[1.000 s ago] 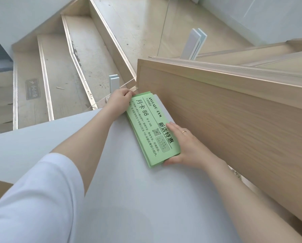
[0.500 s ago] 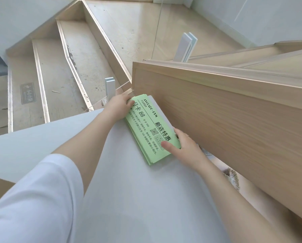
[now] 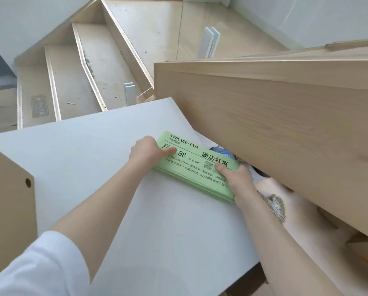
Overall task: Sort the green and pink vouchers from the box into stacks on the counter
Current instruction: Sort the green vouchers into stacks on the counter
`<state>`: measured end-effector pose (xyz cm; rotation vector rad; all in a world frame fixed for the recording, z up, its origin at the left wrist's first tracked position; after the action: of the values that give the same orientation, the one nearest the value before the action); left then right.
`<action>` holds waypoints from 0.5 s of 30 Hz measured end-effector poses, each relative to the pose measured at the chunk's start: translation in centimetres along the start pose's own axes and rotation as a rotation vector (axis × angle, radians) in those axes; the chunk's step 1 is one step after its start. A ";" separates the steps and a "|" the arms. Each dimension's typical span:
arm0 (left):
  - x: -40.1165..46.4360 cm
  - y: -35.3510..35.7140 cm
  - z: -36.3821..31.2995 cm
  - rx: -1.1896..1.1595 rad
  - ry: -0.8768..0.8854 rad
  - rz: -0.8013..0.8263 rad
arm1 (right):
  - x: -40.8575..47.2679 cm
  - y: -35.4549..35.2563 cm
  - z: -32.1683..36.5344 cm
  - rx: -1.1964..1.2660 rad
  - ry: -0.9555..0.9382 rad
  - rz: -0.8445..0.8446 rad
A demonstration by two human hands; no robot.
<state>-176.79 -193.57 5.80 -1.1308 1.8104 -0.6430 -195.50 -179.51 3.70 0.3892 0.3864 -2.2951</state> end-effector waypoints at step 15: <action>-5.2 -2.1 4.6 -0.816 0.401 -0.061 | -5.9 0.1 3.3 0.221 -0.344 0.315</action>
<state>-170.77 -189.76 7.33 -1.6685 2.4969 -0.1394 -192.02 -177.12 8.97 0.1435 -0.0971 -2.0460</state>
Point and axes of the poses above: each hand's wrist, its own x-axis towards the middle knuckle, its own y-axis out of the palm, z = x × y, the point moved 2 cm from there along x, towards the middle knuckle, and after that the axes turned 8 degrees about x, right-handed, at the moved point
